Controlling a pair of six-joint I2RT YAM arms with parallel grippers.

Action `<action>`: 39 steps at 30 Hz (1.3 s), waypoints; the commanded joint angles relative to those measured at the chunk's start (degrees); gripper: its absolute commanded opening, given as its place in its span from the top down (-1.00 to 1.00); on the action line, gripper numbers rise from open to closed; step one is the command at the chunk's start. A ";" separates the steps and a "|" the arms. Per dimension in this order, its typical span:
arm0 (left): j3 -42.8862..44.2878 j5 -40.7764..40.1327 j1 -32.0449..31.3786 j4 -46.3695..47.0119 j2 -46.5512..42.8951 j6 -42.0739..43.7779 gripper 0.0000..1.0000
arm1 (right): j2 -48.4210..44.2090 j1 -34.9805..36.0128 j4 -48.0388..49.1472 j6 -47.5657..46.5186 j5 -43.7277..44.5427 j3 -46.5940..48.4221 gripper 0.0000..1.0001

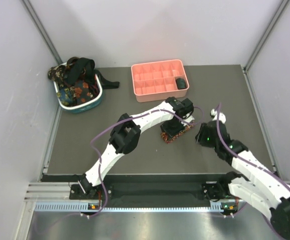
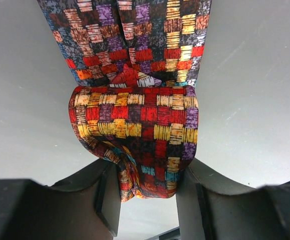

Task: Roll the ties
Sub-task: Roll the tie

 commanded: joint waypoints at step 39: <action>-3.65 -1.04 -0.25 -8.93 3.96 0.14 0.33 | 67.80 53.12 -21.26 -17.39 50.32 44.83 -0.25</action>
